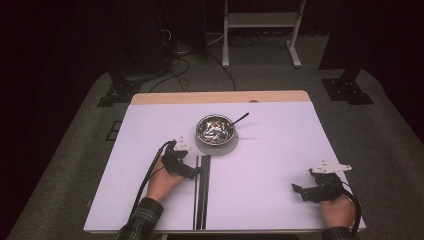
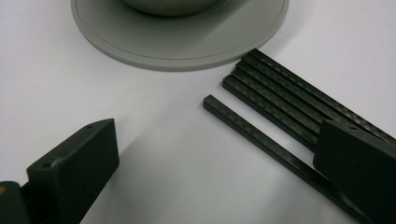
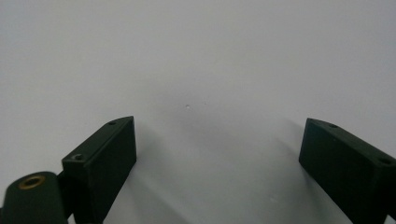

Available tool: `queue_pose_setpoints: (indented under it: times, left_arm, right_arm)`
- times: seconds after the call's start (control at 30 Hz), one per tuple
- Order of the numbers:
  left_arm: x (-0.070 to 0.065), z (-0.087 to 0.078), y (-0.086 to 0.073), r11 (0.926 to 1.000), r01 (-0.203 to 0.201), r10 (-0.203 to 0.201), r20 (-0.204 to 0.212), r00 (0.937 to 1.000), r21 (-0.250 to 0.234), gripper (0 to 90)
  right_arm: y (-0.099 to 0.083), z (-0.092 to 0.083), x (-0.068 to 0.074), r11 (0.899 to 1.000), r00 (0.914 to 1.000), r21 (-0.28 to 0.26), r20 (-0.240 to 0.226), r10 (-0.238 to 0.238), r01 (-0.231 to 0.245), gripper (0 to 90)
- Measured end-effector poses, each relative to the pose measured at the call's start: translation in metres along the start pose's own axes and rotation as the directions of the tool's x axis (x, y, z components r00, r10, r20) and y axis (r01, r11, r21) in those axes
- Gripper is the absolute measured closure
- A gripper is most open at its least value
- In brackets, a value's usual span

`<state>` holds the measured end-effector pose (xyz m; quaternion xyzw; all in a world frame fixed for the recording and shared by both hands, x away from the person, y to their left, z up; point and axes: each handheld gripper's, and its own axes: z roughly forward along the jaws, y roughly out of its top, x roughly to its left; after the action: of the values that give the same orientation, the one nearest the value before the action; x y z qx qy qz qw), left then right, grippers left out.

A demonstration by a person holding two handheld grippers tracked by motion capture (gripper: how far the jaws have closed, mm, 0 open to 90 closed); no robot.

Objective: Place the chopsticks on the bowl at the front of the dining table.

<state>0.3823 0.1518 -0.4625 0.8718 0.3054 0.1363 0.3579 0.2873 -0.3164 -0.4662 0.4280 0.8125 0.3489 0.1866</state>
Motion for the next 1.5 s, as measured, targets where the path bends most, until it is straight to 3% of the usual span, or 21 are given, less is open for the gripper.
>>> queue_pose_setpoints:
  times: [0.57, 1.5]
  left_arm:
    - [-0.017, -0.013, -0.012, 1.0000, 0.000, 0.000, -0.001, 1.0000, 0.008, 0.0]
    - [-0.061, -0.037, -0.035, 0.9998, -0.018, 0.018, 0.025, 0.9995, 0.012, 0.0]
  right_arm:
    - [0.000, 0.000, 0.000, 1.000, 1.0000, 0.001, 0.001, 0.000, 0.000, 9.4]
    - [0.000, 0.000, 0.000, 1.000, 1.0000, 0.001, 0.001, 0.001, -0.001, 9.4]
